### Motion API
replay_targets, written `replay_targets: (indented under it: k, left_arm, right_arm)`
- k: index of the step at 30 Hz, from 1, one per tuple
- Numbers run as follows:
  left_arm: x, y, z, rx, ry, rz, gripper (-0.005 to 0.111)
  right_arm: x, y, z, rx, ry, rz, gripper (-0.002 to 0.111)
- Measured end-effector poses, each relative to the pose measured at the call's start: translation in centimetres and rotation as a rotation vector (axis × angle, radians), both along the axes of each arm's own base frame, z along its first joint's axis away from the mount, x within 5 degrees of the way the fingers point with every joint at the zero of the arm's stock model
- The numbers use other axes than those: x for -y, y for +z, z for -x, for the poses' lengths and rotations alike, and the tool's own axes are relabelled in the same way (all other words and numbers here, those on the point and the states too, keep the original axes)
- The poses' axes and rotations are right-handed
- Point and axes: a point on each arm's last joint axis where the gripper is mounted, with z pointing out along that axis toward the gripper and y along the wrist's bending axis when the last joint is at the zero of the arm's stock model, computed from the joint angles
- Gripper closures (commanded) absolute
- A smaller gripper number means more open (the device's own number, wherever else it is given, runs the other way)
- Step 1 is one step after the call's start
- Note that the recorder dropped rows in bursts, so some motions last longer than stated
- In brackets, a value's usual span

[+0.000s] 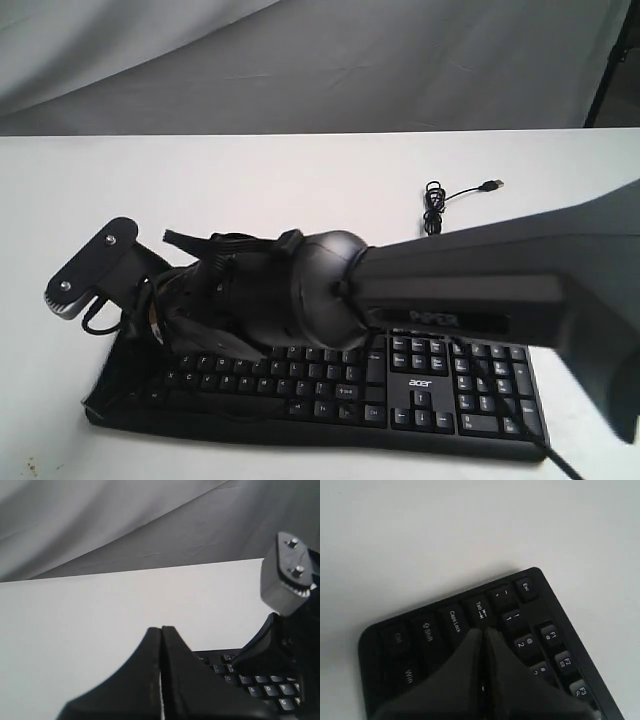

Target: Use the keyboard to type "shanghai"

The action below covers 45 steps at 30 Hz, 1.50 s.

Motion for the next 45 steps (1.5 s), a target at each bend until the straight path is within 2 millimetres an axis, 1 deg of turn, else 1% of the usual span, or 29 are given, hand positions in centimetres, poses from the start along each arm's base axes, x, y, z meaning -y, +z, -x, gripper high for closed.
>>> replay_targets:
  k: [3, 6, 25, 32, 45]
  left_arm:
    - [0.0, 0.0, 0.0, 0.0, 0.0, 0.0, 0.107]
    - [0.0, 0.0, 0.0, 0.0, 0.0, 0.0, 0.107]
    - [0.0, 0.0, 0.0, 0.0, 0.0, 0.0, 0.107]
    - [0.0, 0.0, 0.0, 0.0, 0.0, 0.0, 0.107]
    - [0.0, 0.0, 0.0, 0.0, 0.0, 0.0, 0.107]
  right_arm:
    - [-0.5, -1.1, -0.3, -0.008, -0.002, 0.017, 0.108]
    - [-0.7, -1.7, -0.4, -0.012, -0.001, 0.025, 0.108]
    - [-0.7, -1.8, -0.5, -0.011, 0.0, 0.026, 0.108]
    - [-0.7, -3.0, -0.5, -0.024, 0.0, 0.049, 0.108]
    - [-0.7, -2.8, -0.5, -0.028, -0.005, 0.054, 0.108]
